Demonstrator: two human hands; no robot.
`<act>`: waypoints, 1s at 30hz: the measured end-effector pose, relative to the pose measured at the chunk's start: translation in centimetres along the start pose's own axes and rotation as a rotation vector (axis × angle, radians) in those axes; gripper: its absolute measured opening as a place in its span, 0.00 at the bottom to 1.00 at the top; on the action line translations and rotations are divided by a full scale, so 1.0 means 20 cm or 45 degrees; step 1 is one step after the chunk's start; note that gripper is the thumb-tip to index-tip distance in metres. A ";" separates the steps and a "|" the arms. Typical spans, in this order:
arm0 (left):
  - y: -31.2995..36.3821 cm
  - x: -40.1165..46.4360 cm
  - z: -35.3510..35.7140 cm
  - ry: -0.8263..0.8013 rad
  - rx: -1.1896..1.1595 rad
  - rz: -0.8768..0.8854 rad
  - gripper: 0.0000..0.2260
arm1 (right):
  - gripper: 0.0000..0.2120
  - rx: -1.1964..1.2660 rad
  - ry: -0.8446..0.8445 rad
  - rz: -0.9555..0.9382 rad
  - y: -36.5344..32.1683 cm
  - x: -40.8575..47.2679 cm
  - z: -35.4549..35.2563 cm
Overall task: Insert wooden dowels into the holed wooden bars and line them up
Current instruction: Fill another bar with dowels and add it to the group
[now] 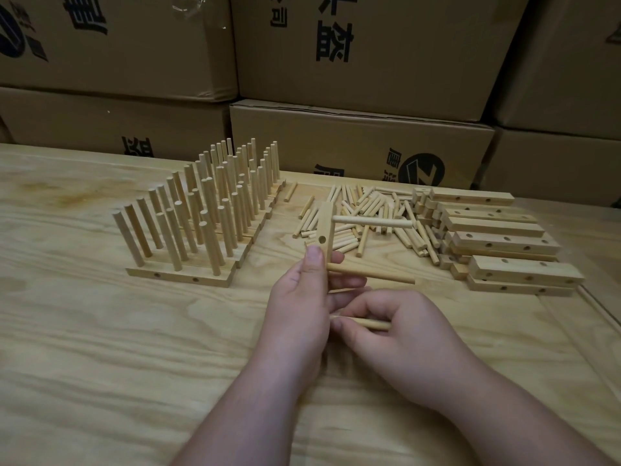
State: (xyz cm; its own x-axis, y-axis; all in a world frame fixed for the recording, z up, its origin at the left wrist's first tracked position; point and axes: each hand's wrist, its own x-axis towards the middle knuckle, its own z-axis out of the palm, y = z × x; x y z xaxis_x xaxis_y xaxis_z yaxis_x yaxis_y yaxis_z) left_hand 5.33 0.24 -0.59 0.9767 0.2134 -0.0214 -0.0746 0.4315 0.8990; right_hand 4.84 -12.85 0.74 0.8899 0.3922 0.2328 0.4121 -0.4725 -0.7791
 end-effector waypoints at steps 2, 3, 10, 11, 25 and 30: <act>0.00 0.00 0.00 -0.010 -0.017 0.001 0.18 | 0.05 0.018 0.000 0.007 0.00 -0.01 0.00; 0.00 0.00 0.00 -0.005 -0.023 0.005 0.18 | 0.05 0.009 0.017 0.013 0.00 -0.01 0.00; 0.01 0.00 -0.01 -0.007 -0.065 -0.010 0.17 | 0.03 -0.146 0.089 0.046 -0.04 -0.02 0.03; 0.01 0.00 -0.01 -0.023 -0.071 -0.005 0.17 | 0.03 -0.118 0.080 0.047 -0.04 -0.02 0.03; 0.01 0.00 -0.03 -0.130 -0.041 0.007 0.17 | 0.05 -0.042 0.048 0.039 -0.04 -0.02 0.02; 0.00 0.00 -0.03 -0.142 0.016 0.027 0.17 | 0.06 0.022 -0.036 0.047 -0.03 -0.02 -0.01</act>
State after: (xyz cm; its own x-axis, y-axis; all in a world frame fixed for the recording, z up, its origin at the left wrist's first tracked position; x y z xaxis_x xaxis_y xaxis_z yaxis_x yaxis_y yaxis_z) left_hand 5.22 0.72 -0.82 0.9913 0.1232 0.0463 -0.0940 0.4165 0.9043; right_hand 4.22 -12.84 1.18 0.8986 0.3969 0.1871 0.3751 -0.4734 -0.7970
